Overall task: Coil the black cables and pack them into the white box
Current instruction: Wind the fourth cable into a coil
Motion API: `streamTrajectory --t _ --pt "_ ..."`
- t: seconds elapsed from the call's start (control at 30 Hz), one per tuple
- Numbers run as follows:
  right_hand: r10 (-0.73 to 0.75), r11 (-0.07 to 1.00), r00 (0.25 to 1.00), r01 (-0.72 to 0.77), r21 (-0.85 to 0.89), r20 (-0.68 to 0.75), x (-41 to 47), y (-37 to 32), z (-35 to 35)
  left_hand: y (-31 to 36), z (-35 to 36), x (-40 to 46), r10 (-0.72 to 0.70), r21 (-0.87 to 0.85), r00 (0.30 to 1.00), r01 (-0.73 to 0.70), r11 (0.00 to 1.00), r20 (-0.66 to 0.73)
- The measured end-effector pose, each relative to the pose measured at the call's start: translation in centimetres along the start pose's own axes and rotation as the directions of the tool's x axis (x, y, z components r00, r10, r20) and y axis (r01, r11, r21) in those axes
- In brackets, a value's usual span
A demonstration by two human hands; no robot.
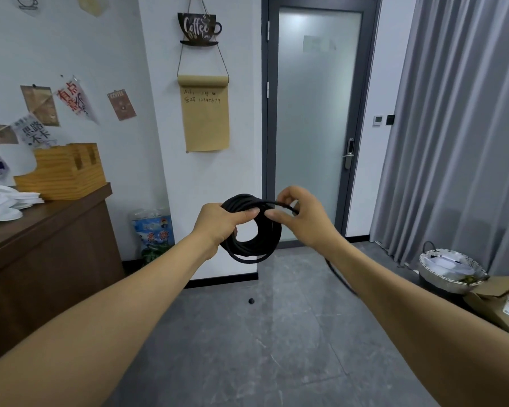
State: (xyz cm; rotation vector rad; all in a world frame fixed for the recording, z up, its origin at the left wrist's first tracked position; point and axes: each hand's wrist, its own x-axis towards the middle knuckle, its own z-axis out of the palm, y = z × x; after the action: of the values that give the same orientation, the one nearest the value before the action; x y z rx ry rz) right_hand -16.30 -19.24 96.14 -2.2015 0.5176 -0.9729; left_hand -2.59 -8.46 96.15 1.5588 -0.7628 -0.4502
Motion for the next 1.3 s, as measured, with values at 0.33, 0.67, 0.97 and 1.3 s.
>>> streamTrajectory --t 0.33,0.67,0.97,1.3 --pt "0.065 0.91 0.995 -0.029 0.413 -0.072 2.1 -1.3 -2.2 0.5 0.3 -1.5 0.137 0.041 0.944 -0.156 0.987 0.3" --pt "0.085 0.966 0.976 -0.13 0.223 0.202 1.2 -0.3 -1.6 1.2 0.3 -1.4 0.132 -0.071 0.958 -0.118 0.99 0.256" --pt "0.226 0.917 0.903 -0.324 0.234 0.365 1.6 -1.8 -1.7 1.4 -0.2 -1.6 0.143 -0.045 0.954 -0.136 0.99 0.264" --pt "0.054 0.791 0.771 -0.422 0.444 0.635 0.9 -0.8 -2.0 1.4 -0.2 -1.8 0.161 0.125 0.968 -0.187 0.974 0.194"
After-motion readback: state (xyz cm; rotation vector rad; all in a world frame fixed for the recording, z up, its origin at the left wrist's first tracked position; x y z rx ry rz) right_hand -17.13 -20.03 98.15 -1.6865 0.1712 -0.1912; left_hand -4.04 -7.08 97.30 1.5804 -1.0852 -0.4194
